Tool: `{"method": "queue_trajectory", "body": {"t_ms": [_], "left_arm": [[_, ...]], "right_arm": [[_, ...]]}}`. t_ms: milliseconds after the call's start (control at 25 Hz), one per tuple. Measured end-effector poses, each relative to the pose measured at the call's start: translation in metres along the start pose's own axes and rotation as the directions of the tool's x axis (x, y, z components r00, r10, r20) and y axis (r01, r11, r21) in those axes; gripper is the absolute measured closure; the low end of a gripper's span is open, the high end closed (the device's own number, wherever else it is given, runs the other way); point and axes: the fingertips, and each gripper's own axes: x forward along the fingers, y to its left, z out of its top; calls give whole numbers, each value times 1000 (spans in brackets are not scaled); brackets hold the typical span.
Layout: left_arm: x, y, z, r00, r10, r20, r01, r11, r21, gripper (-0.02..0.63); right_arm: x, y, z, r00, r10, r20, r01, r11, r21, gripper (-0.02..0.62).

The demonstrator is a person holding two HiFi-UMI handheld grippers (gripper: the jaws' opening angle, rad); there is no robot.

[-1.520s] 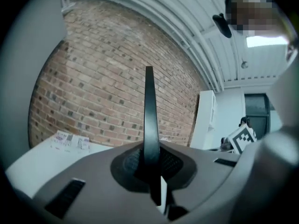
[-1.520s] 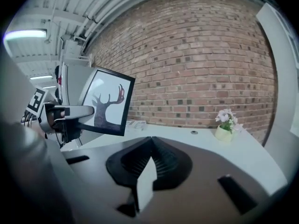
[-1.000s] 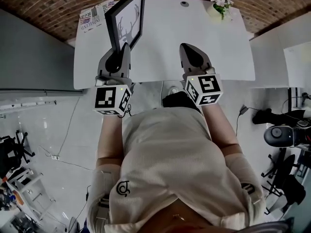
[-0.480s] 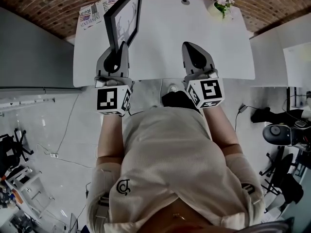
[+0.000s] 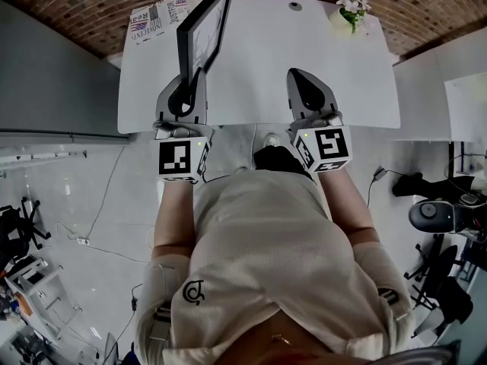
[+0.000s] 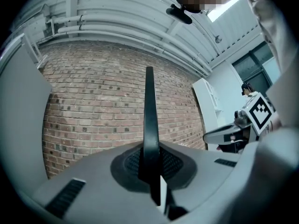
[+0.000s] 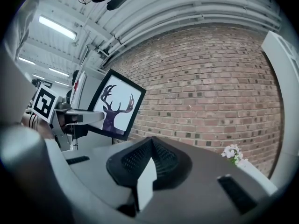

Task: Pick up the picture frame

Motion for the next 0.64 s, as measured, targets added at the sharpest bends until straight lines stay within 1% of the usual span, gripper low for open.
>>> {"method": "queue_trajectory", "body": {"t_ms": [200, 320, 640], "left_arm": [[-5, 2, 0, 1000, 7, 3, -7, 1000, 12, 583], [-7, 2, 1, 1000, 8, 6, -8, 1000, 18, 583], [-13, 2, 7, 1000, 9, 21, -9, 1000, 10, 583]], "right_arm": [[-4, 0, 6, 999, -20, 30, 19, 999, 28, 591], [-6, 2, 9, 999, -23, 39, 22, 999, 28, 591], [-8, 9, 7, 1000, -7, 26, 7, 1000, 10, 591]]}}
